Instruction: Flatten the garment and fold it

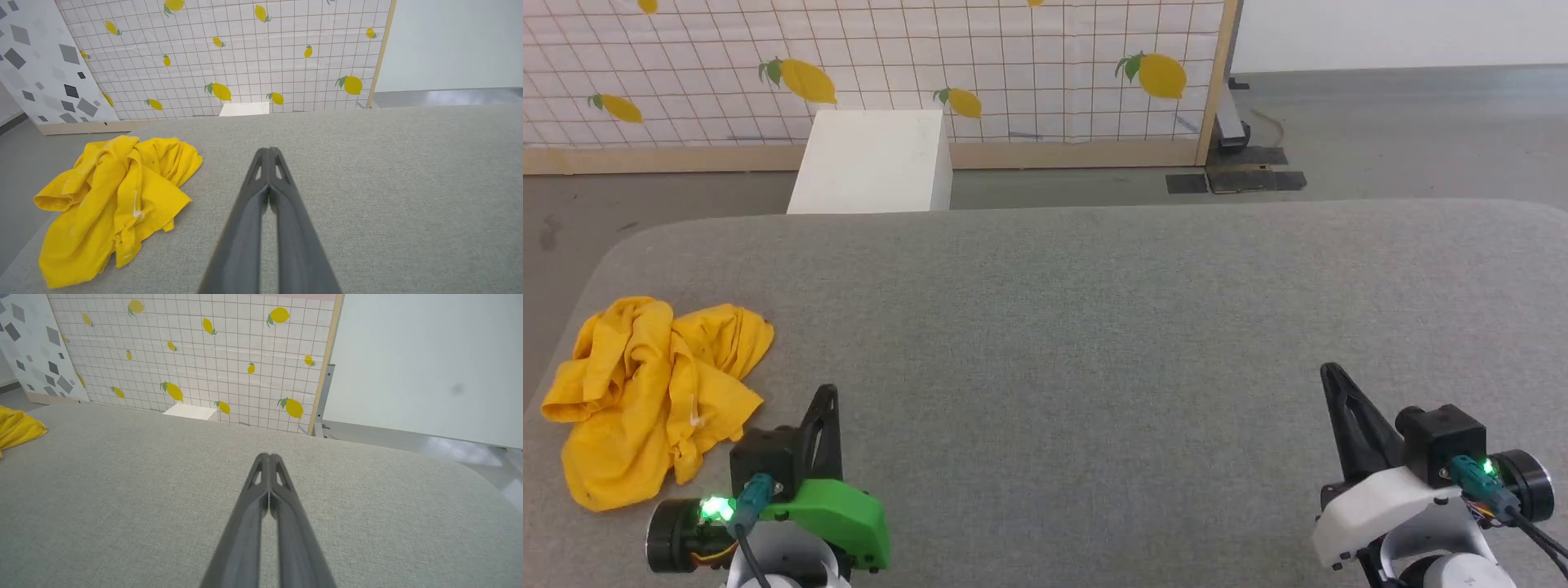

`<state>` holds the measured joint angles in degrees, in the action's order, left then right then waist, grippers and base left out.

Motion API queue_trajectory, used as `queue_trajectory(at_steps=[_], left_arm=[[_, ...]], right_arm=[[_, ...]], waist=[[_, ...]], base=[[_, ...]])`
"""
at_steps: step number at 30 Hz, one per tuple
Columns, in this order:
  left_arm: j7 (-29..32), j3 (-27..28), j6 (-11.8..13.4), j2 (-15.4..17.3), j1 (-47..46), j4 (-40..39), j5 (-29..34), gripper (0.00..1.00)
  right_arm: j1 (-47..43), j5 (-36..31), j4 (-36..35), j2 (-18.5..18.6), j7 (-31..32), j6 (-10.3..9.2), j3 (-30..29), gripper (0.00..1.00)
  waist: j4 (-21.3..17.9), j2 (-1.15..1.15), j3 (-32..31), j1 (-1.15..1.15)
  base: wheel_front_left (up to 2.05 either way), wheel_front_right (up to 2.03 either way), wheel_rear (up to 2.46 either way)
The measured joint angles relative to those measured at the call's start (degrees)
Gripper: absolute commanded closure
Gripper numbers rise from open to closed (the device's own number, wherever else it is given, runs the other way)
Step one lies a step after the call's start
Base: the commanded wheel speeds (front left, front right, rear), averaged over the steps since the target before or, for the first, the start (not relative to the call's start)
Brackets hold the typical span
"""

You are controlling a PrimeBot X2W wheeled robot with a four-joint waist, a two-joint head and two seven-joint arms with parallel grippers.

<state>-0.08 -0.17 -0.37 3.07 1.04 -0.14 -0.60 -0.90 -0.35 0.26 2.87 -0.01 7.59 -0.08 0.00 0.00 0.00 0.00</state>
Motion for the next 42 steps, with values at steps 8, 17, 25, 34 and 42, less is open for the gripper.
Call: queue_trajectory(at_steps=[8, 17, 25, 34, 42], left_arm=[[0.0, -0.01, 0.0, 0.0, 0.0, 0.0, 0.0, 1.0], [0.0, 0.01, 0.0, 0.0, 0.0, 0.0, 0.0, 1.0], [0.0, 0.0, 0.0, 0.0, 0.0, 0.0, 0.0, 1.0], [0.0, -0.27, -0.01, 0.01, 0.07, -0.01, -0.38, 0.0], [-0.62, -0.22, -0.15, 0.01, 0.12, -0.02, -0.99, 0.0]], right_arm=[[0.0, 0.0, 0.0, 0.0, 0.0, 0.0, 0.0, 1.0], [0.0, 0.0, 0.0, 0.0, 0.0, 0.0, 0.0, 1.0], [0.0, 0.0, 0.0, 0.0, 0.0, 0.0, 0.0, 1.0], [-0.02, -0.01, 0.05, 0.0, 0.0, 0.01, -0.03, 0.0], [-0.03, 0.87, 0.21, 0.0, -0.58, 0.0, -0.73, 0.0]], waist=[[0.0, 0.0, 0.0, 0.0], [0.0, 0.0, 0.0, 0.0], [0.0, 0.0, 0.0, 0.0], [0.0, 0.0, 0.01, 0.0], [0.06, 0.0, 0.05, 0.0]], base=[[0.0, 0.0, 0.0], [0.0, 0.0, 0.0], [0.0, 0.0, 0.0], [0.0, 0.0, 0.0], [0.0, 0.0, 0.0]])
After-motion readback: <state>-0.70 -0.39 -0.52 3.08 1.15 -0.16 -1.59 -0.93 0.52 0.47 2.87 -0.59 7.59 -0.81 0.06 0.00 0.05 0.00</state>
